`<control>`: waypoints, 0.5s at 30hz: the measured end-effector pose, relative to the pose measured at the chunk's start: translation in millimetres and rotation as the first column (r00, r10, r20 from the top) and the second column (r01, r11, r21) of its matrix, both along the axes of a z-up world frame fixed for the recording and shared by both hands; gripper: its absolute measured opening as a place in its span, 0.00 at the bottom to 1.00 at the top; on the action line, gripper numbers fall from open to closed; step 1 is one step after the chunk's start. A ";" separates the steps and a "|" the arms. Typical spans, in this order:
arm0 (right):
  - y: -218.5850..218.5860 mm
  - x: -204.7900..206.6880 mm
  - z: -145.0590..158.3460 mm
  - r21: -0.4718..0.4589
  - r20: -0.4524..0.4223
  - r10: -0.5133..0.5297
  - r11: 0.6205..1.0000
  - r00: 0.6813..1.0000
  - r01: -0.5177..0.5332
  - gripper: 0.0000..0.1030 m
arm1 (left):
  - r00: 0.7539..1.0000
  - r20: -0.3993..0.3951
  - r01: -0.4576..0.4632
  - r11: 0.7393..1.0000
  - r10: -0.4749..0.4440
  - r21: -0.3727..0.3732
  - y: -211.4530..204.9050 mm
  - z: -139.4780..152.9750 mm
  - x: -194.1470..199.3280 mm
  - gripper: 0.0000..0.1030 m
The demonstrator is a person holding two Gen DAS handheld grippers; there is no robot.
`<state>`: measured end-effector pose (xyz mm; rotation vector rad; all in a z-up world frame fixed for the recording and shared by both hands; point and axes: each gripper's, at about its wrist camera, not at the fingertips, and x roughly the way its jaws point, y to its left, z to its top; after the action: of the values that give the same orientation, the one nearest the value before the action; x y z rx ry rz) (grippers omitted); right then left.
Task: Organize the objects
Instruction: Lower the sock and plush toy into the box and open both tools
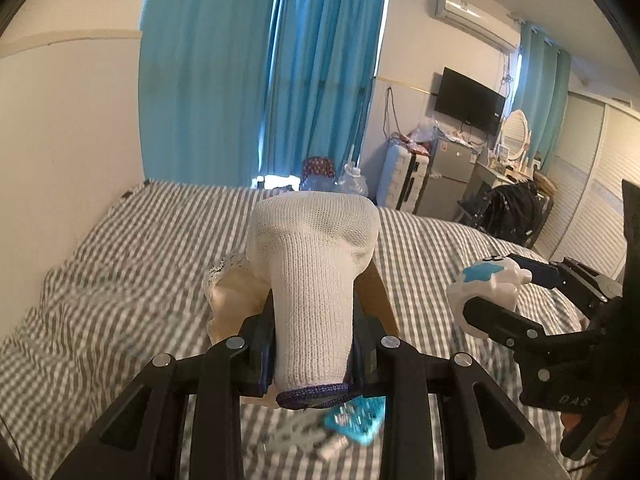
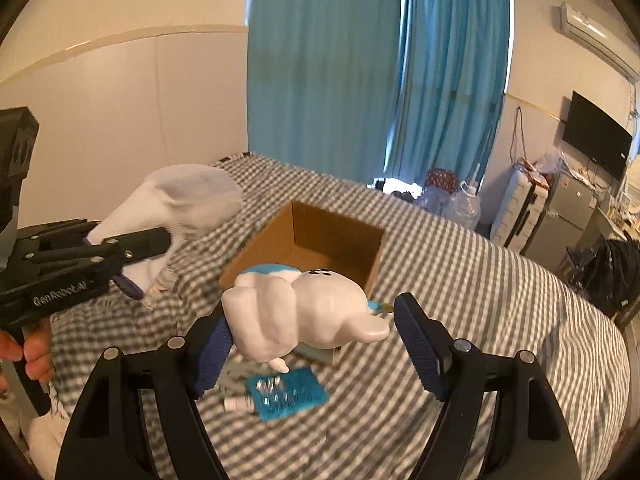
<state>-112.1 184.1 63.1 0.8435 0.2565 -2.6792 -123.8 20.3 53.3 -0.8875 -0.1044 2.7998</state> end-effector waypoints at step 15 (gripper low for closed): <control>-19.8 -151.3 -35.9 -0.024 0.000 -0.023 0.999 1.000 0.023 0.75 | 0.997 0.080 0.008 0.999 -0.004 -0.050 16.8 -85.6 -138.0 0.29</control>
<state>-263.4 164.3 27.2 0.8433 0.2150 -2.6988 -261.8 37.0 -32.3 -1.0091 -0.0437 2.7728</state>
